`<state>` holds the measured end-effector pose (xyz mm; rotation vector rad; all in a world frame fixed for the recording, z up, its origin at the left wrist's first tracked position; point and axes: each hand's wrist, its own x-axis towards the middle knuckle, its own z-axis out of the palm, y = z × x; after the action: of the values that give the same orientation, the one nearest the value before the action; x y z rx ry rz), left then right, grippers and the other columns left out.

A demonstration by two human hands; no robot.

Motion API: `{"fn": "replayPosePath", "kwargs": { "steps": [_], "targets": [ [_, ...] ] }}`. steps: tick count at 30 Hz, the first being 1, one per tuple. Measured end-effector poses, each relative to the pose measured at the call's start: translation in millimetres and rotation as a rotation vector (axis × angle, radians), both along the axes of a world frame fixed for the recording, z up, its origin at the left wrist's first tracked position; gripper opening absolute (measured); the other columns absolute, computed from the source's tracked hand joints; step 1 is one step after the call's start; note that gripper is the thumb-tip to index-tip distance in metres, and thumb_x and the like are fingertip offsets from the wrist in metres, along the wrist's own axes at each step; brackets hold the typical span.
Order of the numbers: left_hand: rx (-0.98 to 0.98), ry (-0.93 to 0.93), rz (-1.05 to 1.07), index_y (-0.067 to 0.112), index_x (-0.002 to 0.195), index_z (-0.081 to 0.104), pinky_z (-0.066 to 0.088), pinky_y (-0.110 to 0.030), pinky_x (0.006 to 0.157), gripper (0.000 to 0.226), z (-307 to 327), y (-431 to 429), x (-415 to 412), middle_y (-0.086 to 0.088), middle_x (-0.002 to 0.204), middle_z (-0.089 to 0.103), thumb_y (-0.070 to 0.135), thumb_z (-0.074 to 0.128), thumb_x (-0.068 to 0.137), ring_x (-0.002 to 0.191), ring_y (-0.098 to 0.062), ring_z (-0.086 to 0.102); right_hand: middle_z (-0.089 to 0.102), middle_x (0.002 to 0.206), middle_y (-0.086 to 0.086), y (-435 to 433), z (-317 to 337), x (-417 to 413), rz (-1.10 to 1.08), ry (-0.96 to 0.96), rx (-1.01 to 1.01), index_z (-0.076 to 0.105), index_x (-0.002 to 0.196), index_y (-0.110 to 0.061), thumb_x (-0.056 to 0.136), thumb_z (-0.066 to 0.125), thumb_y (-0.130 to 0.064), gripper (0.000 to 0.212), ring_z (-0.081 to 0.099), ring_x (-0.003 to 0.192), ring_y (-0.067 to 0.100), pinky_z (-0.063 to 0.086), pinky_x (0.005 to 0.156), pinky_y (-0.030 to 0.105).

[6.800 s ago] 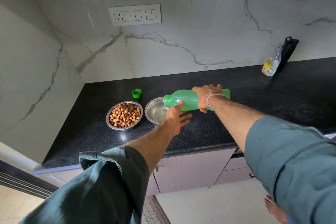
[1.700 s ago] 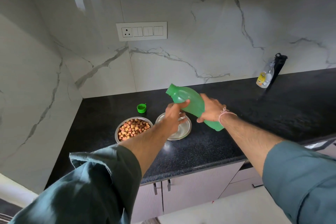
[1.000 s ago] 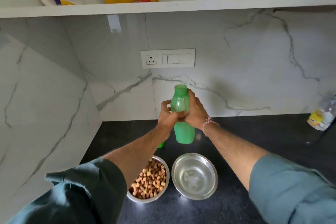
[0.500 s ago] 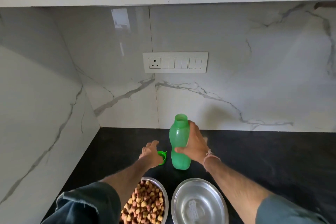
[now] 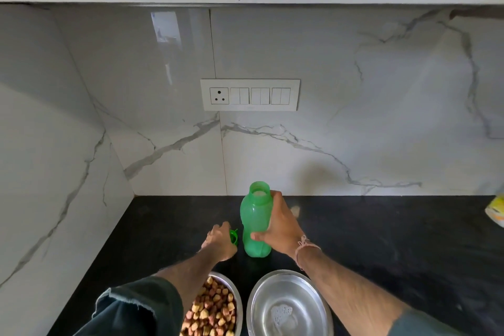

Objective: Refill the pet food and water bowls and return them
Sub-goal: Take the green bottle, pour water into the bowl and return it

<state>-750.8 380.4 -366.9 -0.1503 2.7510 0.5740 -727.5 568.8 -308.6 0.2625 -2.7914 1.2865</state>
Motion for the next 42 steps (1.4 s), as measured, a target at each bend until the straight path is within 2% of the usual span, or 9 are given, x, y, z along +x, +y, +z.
{"fn": "replayPosePath", "kwargs": {
  "steps": [4,9,14,18,25,28,32,38,42],
  "targets": [
    [0.099,0.094,0.079,0.018,0.135,0.046,0.059,-0.033,0.086,0.066,25.3,-9.6,4.2,-0.007,0.122,0.052,0.017,0.082,0.080,0.105,-0.023,0.058,0.050,0.128,-0.008,-1.7,7.9,4.4,0.021,-0.055,0.004,0.029,0.126,-0.035,0.059,0.097,-0.030,0.096,0.056,0.115,0.016,0.055,0.095,0.035],
    [0.157,0.243,0.063,0.016,0.129,0.049,0.053,-0.029,0.073,0.064,70.7,-25.7,10.1,-0.006,0.121,0.055,0.018,0.084,0.075,0.102,-0.023,0.059,0.053,0.125,-0.008,-8.0,14.1,17.2,0.015,-0.078,0.002,0.030,0.123,-0.036,0.056,0.097,-0.028,0.095,0.057,0.110,0.013,0.047,0.082,0.018],
    [0.173,0.370,-0.021,0.019,0.125,0.050,0.056,-0.034,0.081,0.059,120.8,-22.8,15.2,-0.004,0.115,0.052,0.022,0.081,0.076,0.103,-0.021,0.056,0.053,0.129,-0.001,-14.1,25.2,31.2,0.028,-0.101,0.040,0.034,0.137,-0.028,0.054,0.095,-0.031,0.103,0.056,0.118,0.020,0.053,0.098,0.038],
    [0.093,0.433,-0.157,0.017,0.131,0.053,0.058,-0.040,0.088,0.058,151.8,-15.3,21.8,-0.008,0.118,0.053,0.021,0.080,0.080,0.109,-0.025,0.053,0.056,0.132,0.000,-20.8,34.5,42.3,0.032,-0.120,0.081,0.030,0.144,-0.029,0.055,0.096,-0.032,0.110,0.058,0.120,0.023,0.054,0.100,0.042],
    [-0.110,0.491,-0.380,0.022,0.140,0.047,0.052,-0.036,0.089,0.059,186.2,-7.5,39.3,-0.003,0.129,0.052,0.013,0.071,0.087,0.119,-0.023,0.044,0.060,0.134,0.002,-29.3,41.1,55.7,0.011,-0.146,0.102,0.026,0.146,-0.030,0.058,0.098,-0.027,0.114,0.061,0.122,0.026,0.052,0.104,0.043],
    [-0.066,0.472,-0.447,0.020,0.139,0.046,0.048,-0.030,0.083,0.062,190.8,-3.8,44.2,-0.004,0.128,0.053,0.007,0.074,0.085,0.112,-0.018,0.045,0.061,0.132,0.003,-30.8,43.1,56.9,-0.010,-0.163,0.102,0.028,0.144,-0.027,0.061,0.097,-0.022,0.108,0.062,0.120,0.027,0.053,0.103,0.043],
    [0.080,0.447,-0.393,0.019,0.133,0.053,0.045,-0.020,0.079,0.061,187.7,-1.6,45.4,-0.004,0.128,0.056,0.003,0.080,0.082,0.107,-0.015,0.052,0.061,0.131,0.005,-31.7,44.6,56.1,-0.010,-0.188,0.125,0.027,0.145,-0.025,0.065,0.096,-0.018,0.106,0.063,0.119,0.028,0.054,0.102,0.043],
    [0.119,0.416,-0.386,0.022,0.143,0.053,0.049,-0.025,0.092,0.058,191.2,-0.4,46.6,-0.005,0.138,0.057,0.030,0.076,0.090,0.117,-0.019,0.056,0.060,0.134,0.008,-34.2,45.4,53.0,-0.016,-0.218,0.183,0.022,0.149,-0.022,0.069,0.094,-0.018,0.108,0.063,0.121,0.030,0.053,0.104,0.043],
    [0.038,0.394,-0.362,0.025,0.143,0.054,0.050,-0.026,0.088,0.060,195.0,5.3,45.4,-0.004,0.131,0.055,0.046,0.072,0.090,0.110,-0.017,0.054,0.059,0.138,0.009,-35.0,46.8,50.4,-0.019,-0.233,0.235,0.015,0.153,-0.022,0.071,0.093,-0.021,0.114,0.062,0.124,0.032,0.051,0.107,0.043]
  ]
}}
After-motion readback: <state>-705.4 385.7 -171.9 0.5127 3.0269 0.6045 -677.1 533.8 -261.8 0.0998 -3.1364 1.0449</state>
